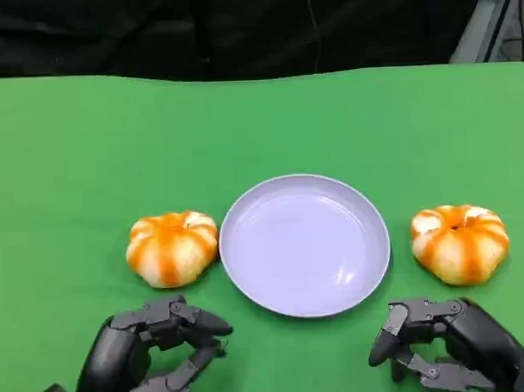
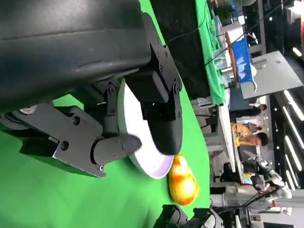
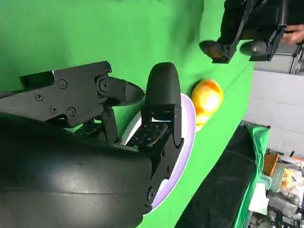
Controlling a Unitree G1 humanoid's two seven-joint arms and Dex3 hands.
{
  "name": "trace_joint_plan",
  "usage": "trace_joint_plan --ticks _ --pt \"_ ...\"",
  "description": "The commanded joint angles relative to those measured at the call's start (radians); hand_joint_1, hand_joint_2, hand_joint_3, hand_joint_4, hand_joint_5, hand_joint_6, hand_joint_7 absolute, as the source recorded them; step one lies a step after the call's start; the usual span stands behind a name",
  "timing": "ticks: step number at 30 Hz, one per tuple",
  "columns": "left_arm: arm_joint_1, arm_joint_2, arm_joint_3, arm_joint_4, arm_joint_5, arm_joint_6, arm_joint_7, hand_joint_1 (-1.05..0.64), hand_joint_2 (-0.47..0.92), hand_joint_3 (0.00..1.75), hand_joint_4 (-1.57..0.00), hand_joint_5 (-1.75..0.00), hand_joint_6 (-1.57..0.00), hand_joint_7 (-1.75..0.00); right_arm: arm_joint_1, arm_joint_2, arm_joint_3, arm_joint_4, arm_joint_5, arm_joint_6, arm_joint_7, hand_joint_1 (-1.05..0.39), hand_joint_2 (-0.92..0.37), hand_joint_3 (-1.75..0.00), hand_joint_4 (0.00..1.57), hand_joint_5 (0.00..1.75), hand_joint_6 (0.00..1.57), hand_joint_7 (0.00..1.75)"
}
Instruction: Grasp the bread from the table and place it into the plate.
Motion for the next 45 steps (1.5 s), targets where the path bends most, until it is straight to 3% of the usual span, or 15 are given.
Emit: trace_joint_plan --ticks 1,3,8,15,19,31,37,45 --pt "0.006 0.003 0.015 -0.022 -0.022 0.025 0.015 -0.16 0.92 0.17 -0.91 -0.34 -1.04 -0.01 -0.008 -0.009 -0.01 0.006 0.012 -0.007 0.003 -0.01 -0.92 -0.47 0.72 1.52 0.82 1.03" --pt "0.009 0.001 0.017 -0.032 -0.036 0.037 0.011 -0.14 0.92 0.15 -0.91 -0.17 -0.94 0.0 -0.008 -0.008 -0.01 0.006 0.017 -0.005 0.008 -0.01 -0.92 -0.47 0.72 1.52 0.82 1.04" --pt "0.009 0.001 0.019 -0.04 -0.07 0.053 -0.015 -0.18 0.92 0.11 -0.9 -0.05 -0.85 0.0 -0.005 -0.011 -0.01 -0.004 0.006 0.003 0.004 -0.01 -0.92 -0.47 0.72 1.52 0.82 1.04" --pt "0.009 0.001 0.021 -0.041 -0.081 0.057 -0.028 -0.2 0.92 0.09 -0.89 -0.02 -0.82 0.0 -0.005 -0.012 -0.01 -0.004 0.002 0.001 0.001 0.0 -0.92 -0.47 0.72 1.53 0.81 1.05" --pt "-0.024 -0.01 0.071 -0.039 -0.261 0.016 -0.174 -0.46 0.92 0.05 -0.81 -0.01 -0.69 0.0 -0.009 -0.007 -0.011 0.014 0.008 -0.005 0.005 -0.01 -0.92 -0.47 0.71 1.52 0.82 1.05" --pt "-0.062 0.004 0.134 -0.039 -0.265 -0.054 -0.227 -0.56 0.89 0.01 -0.67 0.0 -0.62 0.0 -0.008 -0.008 -0.009 0.011 0.012 0.004 0.012 -0.01 -0.92 -0.47 0.72 1.51 0.82 1.05" --pt "-0.08 0.023 0.145 -0.031 -0.169 -0.116 -0.165 -0.62 0.89 0.0 -0.66 0.0 -0.62 0.0 -0.007 -0.006 -0.011 0.013 0.015 0.003 0.013 -0.01 -0.92 -0.47 0.72 1.51 0.82 1.04" --pt "-0.108 0.076 0.173 -0.041 0.224 -0.196 0.143 -0.64 0.92 0.02 -0.7 -0.01 -0.73 -0.03 -0.009 -0.008 -0.008 0.015 0.003 -0.008 0.007 -0.01 -0.92 -0.47 0.72 1.51 0.82 1.04"
